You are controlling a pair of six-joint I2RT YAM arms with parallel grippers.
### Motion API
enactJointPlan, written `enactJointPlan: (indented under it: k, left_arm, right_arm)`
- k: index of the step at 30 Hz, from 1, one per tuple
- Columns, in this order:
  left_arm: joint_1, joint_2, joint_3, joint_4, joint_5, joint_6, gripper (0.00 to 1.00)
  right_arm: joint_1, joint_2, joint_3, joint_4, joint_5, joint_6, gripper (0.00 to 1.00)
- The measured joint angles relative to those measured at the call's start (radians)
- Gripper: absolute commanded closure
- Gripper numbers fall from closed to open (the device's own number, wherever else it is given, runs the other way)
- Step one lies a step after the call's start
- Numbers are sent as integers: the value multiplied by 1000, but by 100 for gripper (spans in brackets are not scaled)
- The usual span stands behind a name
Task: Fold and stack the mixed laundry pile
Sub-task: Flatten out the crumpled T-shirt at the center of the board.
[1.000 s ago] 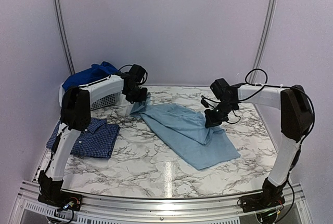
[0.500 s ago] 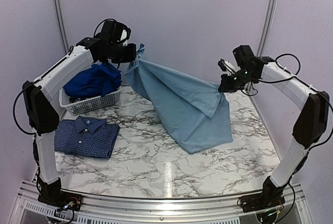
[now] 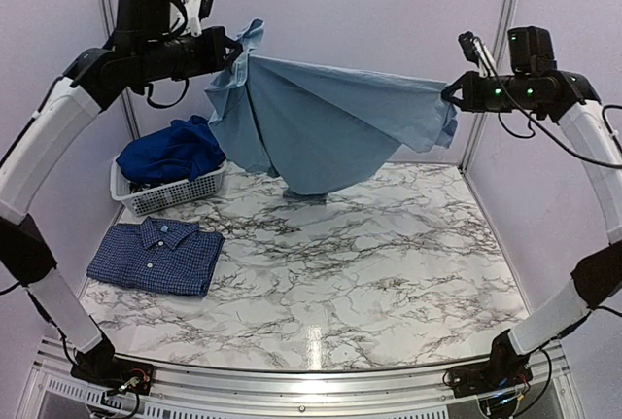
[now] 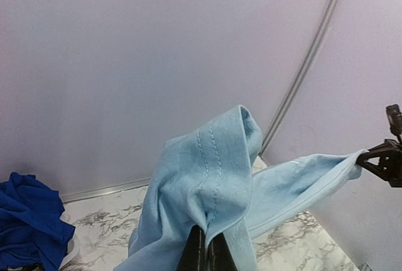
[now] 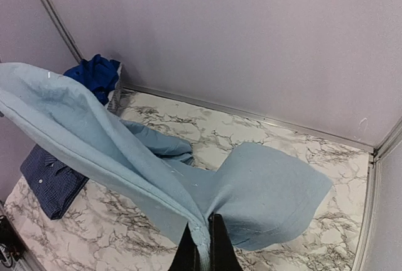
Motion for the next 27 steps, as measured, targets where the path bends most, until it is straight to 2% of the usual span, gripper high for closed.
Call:
enactJointPlan:
  k: [7,10,15,27]
  left_arm:
    - [-93,-296,-177,83,12,21,100]
    - [-96,-349,-195,109,15,21,100]
    - [-99,-322,-185,121,7,21,100]
    - [-72,-126,-95,126,-121,47,100]
  right_arm:
    - [21,-240,-56,-40,-92,29,100]
    - [27,-285,-55,-53,-121,38,100]
    - [27,-250,-40,-64,-121,60,100]
    - [27,-66,-42,-48,-93,101,100]
